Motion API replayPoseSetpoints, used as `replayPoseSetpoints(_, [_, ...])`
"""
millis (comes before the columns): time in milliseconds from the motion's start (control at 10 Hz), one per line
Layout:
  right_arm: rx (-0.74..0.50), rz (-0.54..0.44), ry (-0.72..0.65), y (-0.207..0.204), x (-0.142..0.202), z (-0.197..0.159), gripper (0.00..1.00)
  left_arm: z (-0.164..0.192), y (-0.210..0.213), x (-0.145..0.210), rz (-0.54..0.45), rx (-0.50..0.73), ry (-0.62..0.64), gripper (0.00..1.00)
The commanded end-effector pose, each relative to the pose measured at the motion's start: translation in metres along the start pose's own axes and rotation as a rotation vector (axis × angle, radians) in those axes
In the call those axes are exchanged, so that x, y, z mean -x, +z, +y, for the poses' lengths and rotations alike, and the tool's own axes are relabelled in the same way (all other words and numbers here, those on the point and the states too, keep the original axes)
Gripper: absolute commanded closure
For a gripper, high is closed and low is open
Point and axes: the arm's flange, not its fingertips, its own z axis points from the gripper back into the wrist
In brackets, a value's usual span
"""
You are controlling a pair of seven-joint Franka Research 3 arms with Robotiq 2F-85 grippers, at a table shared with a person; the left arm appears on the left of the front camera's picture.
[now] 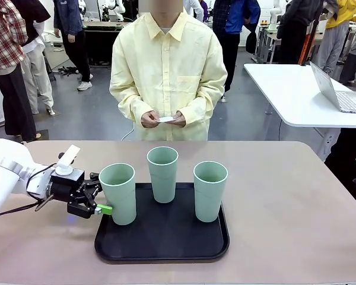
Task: Place coasters on the table and set cups on them.
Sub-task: Pick up one Reusable plastic cup and place it on a coaster set by the human.
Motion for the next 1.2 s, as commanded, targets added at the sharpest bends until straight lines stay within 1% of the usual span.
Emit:
replayPoseSetpoints(0, [-0.032, -0.026, 0.018, 0.0, -0.004, -0.001, 0.0, 0.003, -0.014, 0.008, -0.024, -0.017, -0.045, 0.0])
replayPoseSetpoints(500, [-0.032, -0.026, 0.018, 0.0, -0.004, -0.001, 0.0, 0.014, -0.033, 0.018, -0.029, -0.035, -0.036, 0.0])
replayPoseSetpoints(600, [-0.032, -0.026, 0.018, 0.0, -0.004, -0.001, 0.0, 0.014, -0.034, 0.019, -0.039, -0.033, -0.044, 0.02])
replayPoseSetpoints(700, [-0.032, -0.026, 0.018, 0.0, -0.004, -0.001, 0.0, 0.013, -0.034, 0.018, -0.045, -0.025, -0.046, 0.58])
replayPoseSetpoints(800, [-0.032, -0.026, 0.018, 0.0, -0.004, -0.001, 0.0, 0.013, -0.031, 0.016, -0.048, -0.024, -0.041, 0.6])
replayPoseSetpoints(900, [-0.032, -0.026, 0.018, 0.0, -0.004, -0.001, 0.0, 0.011, -0.028, 0.012, -0.043, -0.028, -0.041, 1.0])
replayPoseSetpoints(1100, [-0.032, -0.026, 0.018, 0.0, -0.004, -0.001, 0.0, 0.008, -0.023, -0.004, -0.028, -0.058, -0.031, 1.0])
